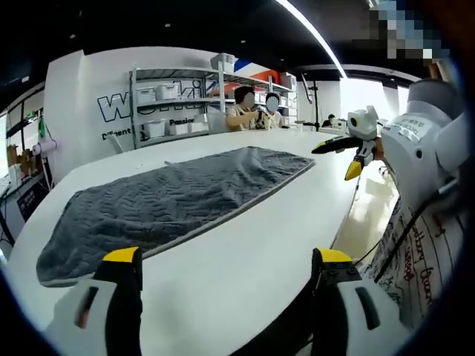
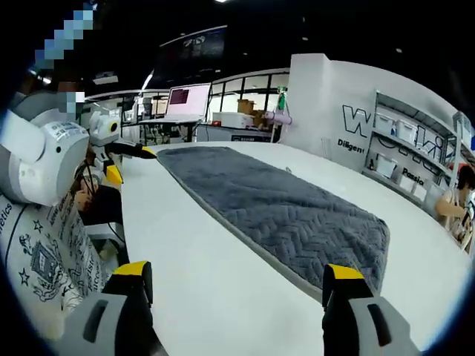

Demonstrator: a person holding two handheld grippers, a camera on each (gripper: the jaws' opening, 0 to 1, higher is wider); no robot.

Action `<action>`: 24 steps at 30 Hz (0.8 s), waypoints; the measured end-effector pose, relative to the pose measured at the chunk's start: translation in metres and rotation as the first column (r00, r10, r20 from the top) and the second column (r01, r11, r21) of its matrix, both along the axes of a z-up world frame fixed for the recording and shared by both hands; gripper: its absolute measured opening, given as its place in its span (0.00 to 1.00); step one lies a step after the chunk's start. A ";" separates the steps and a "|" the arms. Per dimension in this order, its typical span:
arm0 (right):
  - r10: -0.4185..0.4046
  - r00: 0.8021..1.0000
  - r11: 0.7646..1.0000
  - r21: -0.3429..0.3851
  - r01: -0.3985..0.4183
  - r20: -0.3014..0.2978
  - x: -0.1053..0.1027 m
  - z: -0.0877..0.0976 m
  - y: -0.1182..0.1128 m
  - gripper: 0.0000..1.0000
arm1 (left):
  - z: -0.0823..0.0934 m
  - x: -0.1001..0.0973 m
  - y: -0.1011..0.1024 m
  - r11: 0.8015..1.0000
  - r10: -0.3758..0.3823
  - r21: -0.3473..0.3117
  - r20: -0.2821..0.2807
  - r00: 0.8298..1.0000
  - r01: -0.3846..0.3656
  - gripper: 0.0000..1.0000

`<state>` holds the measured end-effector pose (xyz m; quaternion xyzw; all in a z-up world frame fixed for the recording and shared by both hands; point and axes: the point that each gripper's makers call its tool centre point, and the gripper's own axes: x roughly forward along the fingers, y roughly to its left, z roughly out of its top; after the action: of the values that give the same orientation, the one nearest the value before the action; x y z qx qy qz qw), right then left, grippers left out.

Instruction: Fold the towel on the table until its edges align and the towel forms a compact rectangular stack.

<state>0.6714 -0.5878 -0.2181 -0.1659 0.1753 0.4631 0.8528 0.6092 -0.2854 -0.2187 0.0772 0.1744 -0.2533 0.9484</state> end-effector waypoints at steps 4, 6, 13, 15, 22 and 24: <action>-0.016 1.000 1.000 0.008 0.016 0.010 0.003 0.001 -0.002 0.99 | -0.002 -0.001 0.005 1.000 0.017 0.004 -0.005 1.000 -0.017 1.00; -0.026 1.000 1.000 0.005 0.026 0.010 0.005 0.000 -0.003 0.99 | -0.003 0.000 0.009 1.000 0.029 0.006 -0.010 1.000 -0.029 0.99; -0.049 0.999 0.999 0.014 0.049 0.002 0.007 0.000 -0.010 0.96 | -0.003 0.002 0.021 0.998 0.055 0.003 -0.012 0.998 -0.055 0.99; -0.057 0.998 0.998 0.013 0.057 0.002 0.008 0.000 -0.012 0.96 | -0.002 0.004 0.024 0.998 0.059 -0.003 -0.011 0.998 -0.059 0.99; -0.071 0.997 0.997 0.005 0.071 0.007 0.011 0.001 -0.019 0.94 | -0.003 0.010 0.041 0.997 0.079 0.007 -0.017 0.997 -0.079 0.98; -0.080 0.997 0.997 0.003 0.080 0.016 0.015 0.003 -0.021 0.93 | -0.003 0.015 0.047 0.997 0.079 0.022 -0.022 0.997 -0.079 0.98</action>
<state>0.6866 -0.6085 -0.2151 -0.1617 0.1743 0.4274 0.8723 0.6238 -0.2380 -0.2222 0.0774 0.1907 -0.2147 0.9548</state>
